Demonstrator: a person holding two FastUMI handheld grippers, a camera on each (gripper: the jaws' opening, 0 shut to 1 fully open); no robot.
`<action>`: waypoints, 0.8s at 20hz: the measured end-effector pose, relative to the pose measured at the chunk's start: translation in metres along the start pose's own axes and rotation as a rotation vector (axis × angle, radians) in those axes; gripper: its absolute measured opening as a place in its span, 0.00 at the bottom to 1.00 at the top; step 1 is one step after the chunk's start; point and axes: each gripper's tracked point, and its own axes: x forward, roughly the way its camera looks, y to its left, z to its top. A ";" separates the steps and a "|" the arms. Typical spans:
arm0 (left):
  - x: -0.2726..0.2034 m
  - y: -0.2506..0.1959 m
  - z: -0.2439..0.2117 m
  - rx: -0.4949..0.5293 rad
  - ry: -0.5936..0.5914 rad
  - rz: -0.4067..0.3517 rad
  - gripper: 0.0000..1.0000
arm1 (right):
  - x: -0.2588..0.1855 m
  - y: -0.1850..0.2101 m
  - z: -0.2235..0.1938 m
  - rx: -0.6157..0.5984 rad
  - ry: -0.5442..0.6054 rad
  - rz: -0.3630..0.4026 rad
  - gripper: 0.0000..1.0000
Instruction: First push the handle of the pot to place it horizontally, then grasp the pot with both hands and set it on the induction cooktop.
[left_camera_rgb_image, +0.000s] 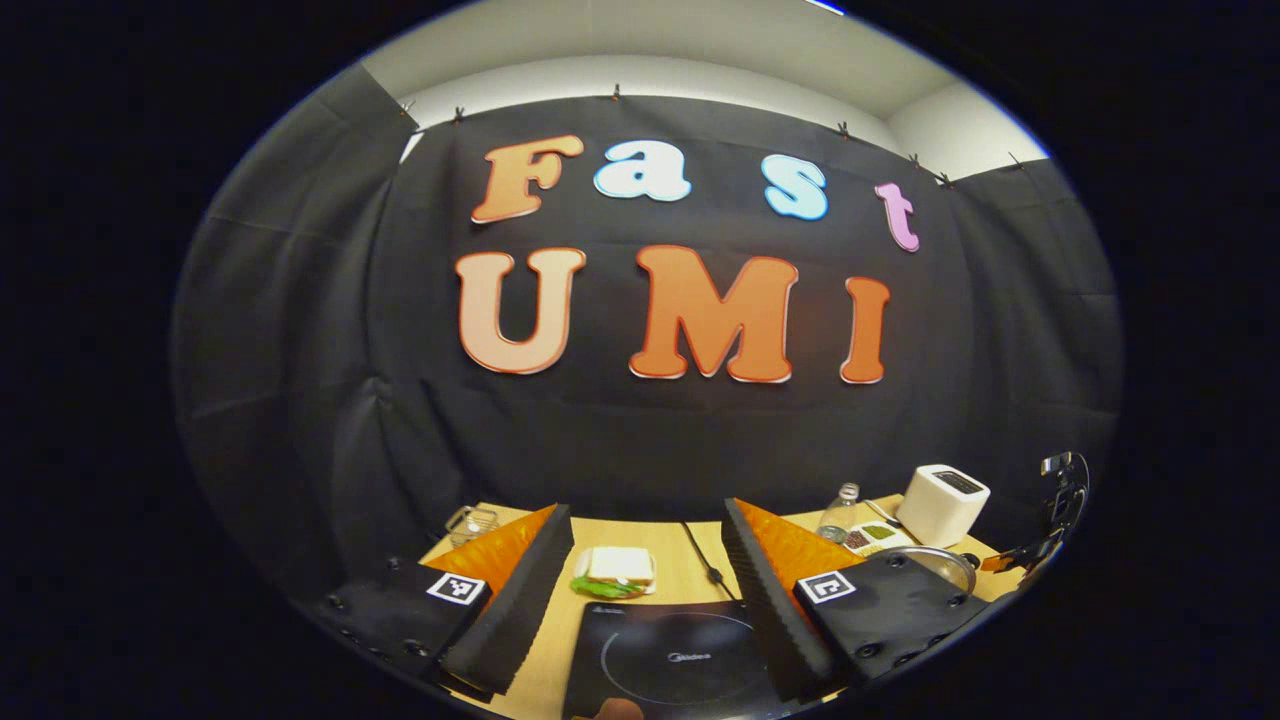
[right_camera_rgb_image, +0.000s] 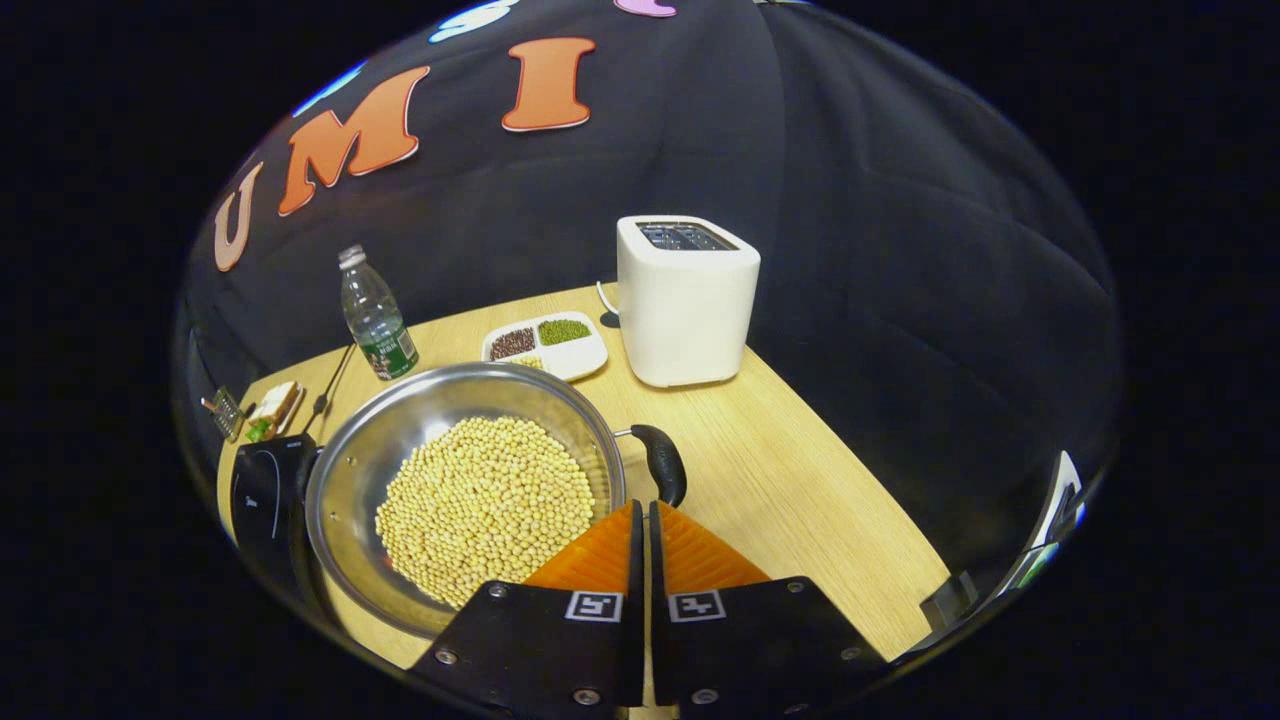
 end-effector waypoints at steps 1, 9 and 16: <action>0.009 -0.016 -0.010 -0.003 0.017 -0.030 0.99 | 0.000 -0.002 0.003 -0.002 -0.014 0.000 0.05; 0.070 -0.130 -0.132 0.004 0.260 -0.163 0.98 | 0.011 -0.006 0.032 -0.092 -0.114 0.007 0.57; 0.101 -0.218 -0.230 0.026 0.451 -0.260 0.99 | 0.045 -0.010 0.017 -0.072 -0.052 0.029 0.94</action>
